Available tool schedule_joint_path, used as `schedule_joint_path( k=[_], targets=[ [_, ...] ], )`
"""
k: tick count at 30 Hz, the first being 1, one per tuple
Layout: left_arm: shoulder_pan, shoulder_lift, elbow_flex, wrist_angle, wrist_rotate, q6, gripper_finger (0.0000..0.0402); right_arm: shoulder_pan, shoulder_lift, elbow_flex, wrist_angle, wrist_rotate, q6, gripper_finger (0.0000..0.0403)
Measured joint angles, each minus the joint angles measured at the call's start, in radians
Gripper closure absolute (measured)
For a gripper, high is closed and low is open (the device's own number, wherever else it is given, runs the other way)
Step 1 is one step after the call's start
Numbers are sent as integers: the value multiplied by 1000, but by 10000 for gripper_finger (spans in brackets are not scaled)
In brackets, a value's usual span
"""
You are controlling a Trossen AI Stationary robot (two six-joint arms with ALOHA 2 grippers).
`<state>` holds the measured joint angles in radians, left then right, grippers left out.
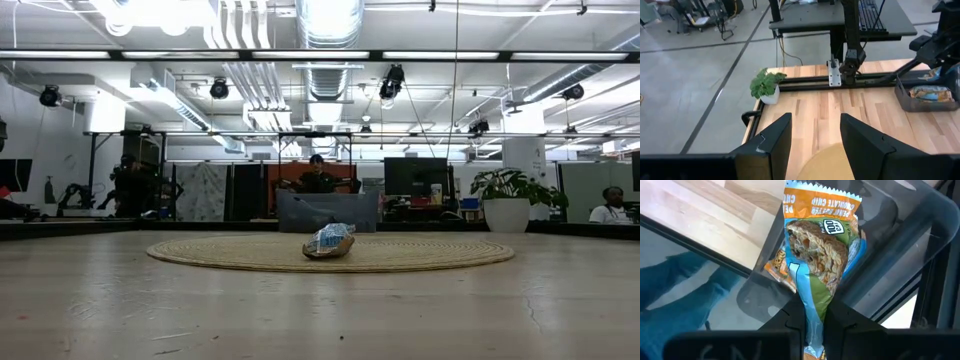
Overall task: Pick and place Granola Bars by type
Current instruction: Put the yellow granola bar into the right black bin
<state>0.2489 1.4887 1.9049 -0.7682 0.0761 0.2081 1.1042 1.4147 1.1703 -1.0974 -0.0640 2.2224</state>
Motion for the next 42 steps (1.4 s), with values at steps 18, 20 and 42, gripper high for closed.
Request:
schedule_joint_path(
  k=[18,20,42],
  targets=[
    [10,-1,0,-37,-16,-11,250,18,2,-19,41,-134,4,374],
    [11,-1,0,-37,-16,-11,250,18,8,-19,41,-171,16,372],
    [11,-1,0,-43,-16,-19,250,-20,27,-7,92,356,-113,245]
  ],
)
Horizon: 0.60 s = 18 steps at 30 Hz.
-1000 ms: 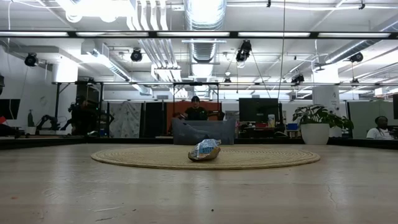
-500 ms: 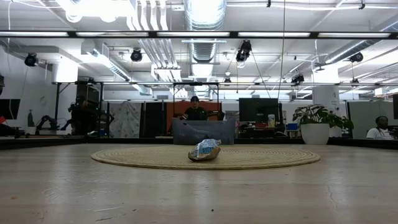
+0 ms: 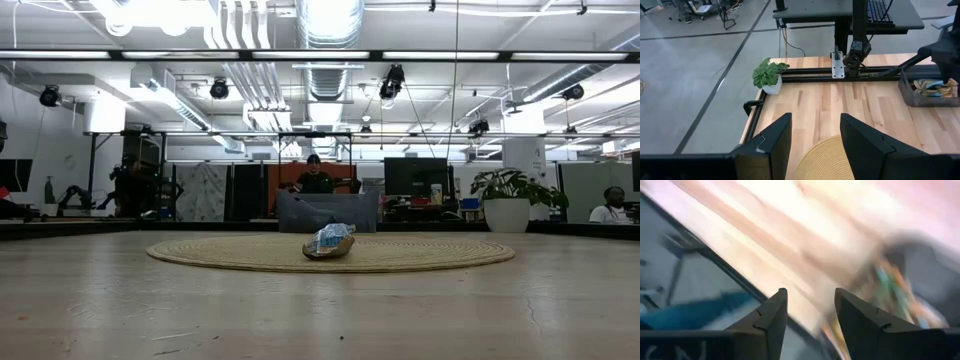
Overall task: Pick and place Granola Bars by type
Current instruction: Put the yellow granola bar into the right black bin
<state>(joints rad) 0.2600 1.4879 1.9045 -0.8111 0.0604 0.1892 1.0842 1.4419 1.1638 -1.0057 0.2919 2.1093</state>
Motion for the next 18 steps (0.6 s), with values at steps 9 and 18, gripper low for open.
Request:
schedule_joint_path(
  k=[9,18],
  targets=[
    [-1,-6,0,-5,35,-35,251,-76,-19,129,-8,386,-372,313],
    [-4,-36,0,-31,128,-66,251,-158,-42,275,-13,592,-735,389]
  ],
)
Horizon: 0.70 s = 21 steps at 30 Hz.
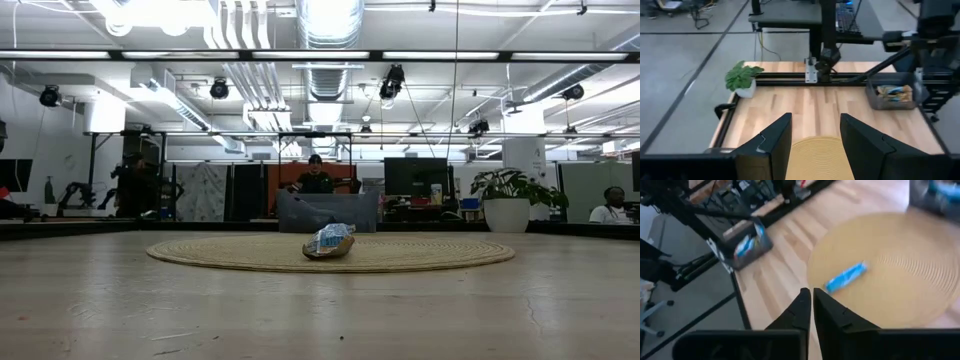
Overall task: Pick and place Granola Bars by type
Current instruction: Put the yellow granola bar into the right black bin
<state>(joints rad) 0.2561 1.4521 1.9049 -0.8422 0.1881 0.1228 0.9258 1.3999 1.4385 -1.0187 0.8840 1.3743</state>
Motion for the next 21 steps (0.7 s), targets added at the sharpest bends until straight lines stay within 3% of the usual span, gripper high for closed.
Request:
schedule_joint_path(
  k=[7,15,21],
  targets=[
    [-17,-38,0,-85,3,-21,251,-55,-11,70,-2,2,-192,394],
    [-53,-95,-15,-109,3,-38,251,-132,-72,78,-1,-6,-264,394],
    [-57,-135,-52,-107,3,-55,251,-212,-128,78,7,-94,-404,394]
  ],
)
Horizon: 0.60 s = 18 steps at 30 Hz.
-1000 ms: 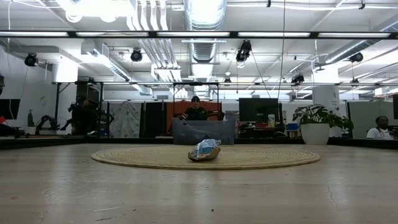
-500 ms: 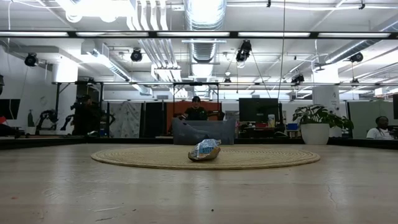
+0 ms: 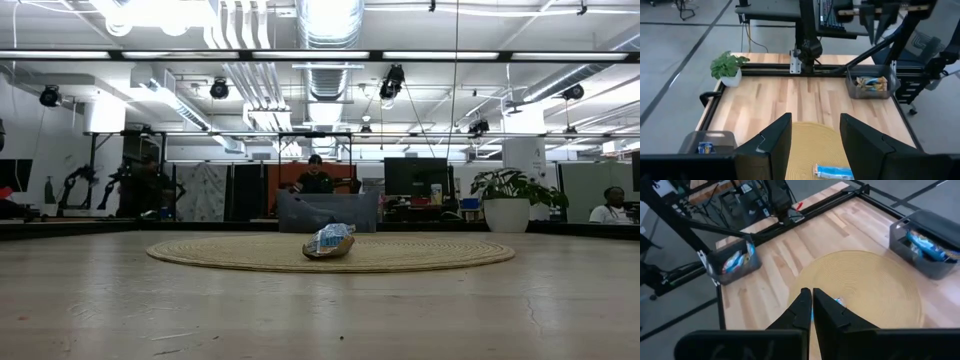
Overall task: Pick and place Granola Bars by type
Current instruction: Put the yellow granola bar into the right black bin
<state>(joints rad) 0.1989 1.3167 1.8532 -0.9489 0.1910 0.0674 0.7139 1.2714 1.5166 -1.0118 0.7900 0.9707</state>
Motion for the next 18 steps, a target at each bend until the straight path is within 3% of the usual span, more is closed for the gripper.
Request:
schedule_joint_path(
  k=[14,18],
  targets=[
    [-1,-78,-212,105,-1,-66,251,-265,-53,0,28,-339,-298,394],
    [-2,-102,-278,121,-1,-76,268,-335,-49,0,32,-430,-362,394]
  ],
)
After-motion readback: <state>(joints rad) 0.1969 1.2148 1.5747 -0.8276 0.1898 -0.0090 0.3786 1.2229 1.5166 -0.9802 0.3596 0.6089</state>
